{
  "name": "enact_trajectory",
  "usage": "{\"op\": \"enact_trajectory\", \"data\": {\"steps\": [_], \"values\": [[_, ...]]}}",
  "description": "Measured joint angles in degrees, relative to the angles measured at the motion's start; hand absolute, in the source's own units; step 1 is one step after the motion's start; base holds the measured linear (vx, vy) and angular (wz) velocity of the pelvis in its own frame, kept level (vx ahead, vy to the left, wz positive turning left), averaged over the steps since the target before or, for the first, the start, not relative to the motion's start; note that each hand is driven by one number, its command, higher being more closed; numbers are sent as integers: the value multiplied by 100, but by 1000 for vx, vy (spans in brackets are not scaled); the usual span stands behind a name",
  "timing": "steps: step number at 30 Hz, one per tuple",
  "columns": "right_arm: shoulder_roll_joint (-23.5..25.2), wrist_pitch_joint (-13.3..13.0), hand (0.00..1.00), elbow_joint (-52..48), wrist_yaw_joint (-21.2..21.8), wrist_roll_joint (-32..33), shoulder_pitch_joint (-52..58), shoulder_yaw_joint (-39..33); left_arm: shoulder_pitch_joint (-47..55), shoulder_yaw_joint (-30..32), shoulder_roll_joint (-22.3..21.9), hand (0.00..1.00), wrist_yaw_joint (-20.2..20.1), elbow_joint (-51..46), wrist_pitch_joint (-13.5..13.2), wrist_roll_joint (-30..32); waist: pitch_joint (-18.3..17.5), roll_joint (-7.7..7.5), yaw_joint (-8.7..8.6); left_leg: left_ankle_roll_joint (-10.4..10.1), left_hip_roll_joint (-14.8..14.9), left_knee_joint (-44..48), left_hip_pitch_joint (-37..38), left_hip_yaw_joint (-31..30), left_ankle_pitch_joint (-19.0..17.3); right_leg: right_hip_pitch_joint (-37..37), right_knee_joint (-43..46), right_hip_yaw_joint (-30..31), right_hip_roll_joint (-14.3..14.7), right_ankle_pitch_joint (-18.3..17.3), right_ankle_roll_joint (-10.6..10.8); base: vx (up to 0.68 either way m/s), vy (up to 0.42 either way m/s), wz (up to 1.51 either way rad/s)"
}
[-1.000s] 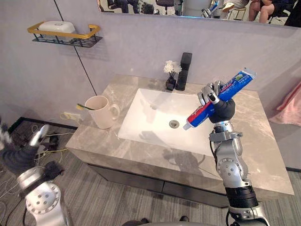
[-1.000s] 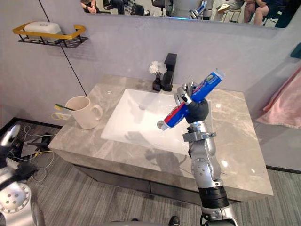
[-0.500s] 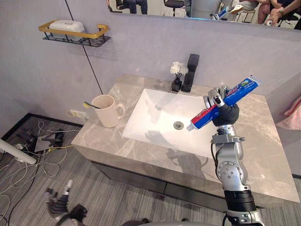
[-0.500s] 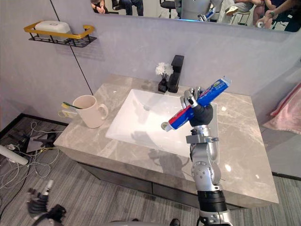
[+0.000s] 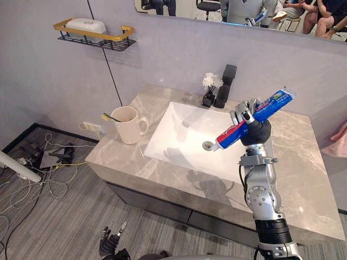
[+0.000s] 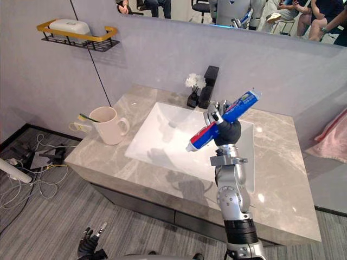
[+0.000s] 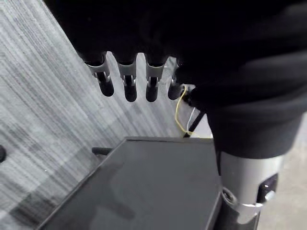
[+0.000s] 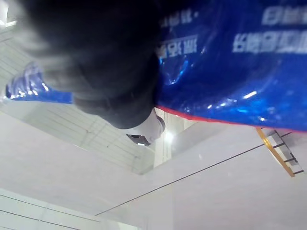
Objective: Organize washtable
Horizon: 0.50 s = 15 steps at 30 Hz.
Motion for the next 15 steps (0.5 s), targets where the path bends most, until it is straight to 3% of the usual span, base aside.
{"op": "enact_trajectory", "data": {"steps": [11, 15], "values": [[-19, -33, 100, 0, -163, -462, -678, 302, -43, -451, 231, 0, -120, 29, 2, 179, 20, -31, 17, 0, -3, -1, -4, -21, 0, 5, 1, -13, 0, -10, 12, 0, 0, 0], [-175, -41, 100, 75, -239, -778, -1170, 548, -123, -779, 381, 0, -127, 29, -12, 179, 44, -69, 150, -7, 1, 1, -8, -48, 5, 14, 1, -28, 0, -10, 12, -1, 5, 1]]}}
